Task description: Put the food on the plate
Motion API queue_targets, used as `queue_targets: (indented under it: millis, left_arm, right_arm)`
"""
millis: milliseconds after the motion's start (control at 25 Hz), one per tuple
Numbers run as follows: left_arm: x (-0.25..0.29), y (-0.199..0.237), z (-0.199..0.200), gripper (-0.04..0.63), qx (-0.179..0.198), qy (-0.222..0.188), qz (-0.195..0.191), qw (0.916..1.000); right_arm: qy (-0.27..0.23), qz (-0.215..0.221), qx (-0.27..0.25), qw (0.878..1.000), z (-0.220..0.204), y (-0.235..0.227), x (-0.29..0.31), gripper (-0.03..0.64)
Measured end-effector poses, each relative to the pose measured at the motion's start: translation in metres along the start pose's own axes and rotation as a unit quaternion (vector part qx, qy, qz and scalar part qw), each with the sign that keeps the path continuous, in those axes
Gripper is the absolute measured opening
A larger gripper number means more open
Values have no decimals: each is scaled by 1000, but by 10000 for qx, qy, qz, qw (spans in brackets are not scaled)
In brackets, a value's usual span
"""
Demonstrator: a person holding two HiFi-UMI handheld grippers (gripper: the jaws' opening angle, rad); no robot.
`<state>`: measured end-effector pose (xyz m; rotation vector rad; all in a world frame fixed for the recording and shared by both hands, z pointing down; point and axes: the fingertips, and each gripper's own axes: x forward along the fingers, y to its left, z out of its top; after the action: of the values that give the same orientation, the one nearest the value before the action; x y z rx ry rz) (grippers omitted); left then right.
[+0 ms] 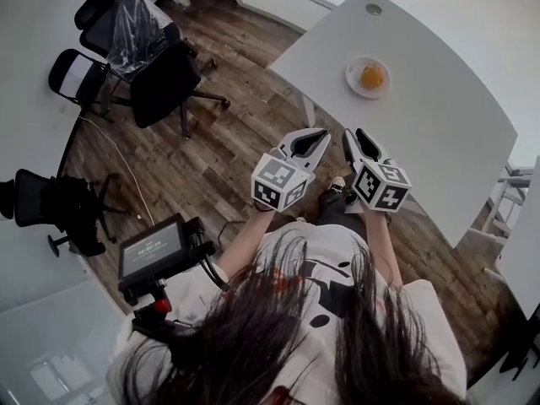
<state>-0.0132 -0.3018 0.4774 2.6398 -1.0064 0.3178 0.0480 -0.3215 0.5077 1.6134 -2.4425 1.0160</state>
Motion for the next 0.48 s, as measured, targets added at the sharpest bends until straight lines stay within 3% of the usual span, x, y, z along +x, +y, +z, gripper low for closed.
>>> queue_targets:
  millis: [480]
  left_arm:
    - [-92,-43,-47,15,29,24,-343,9994]
  right_arm:
    - [-250,-128,179,9994,-65,68,-64,141]
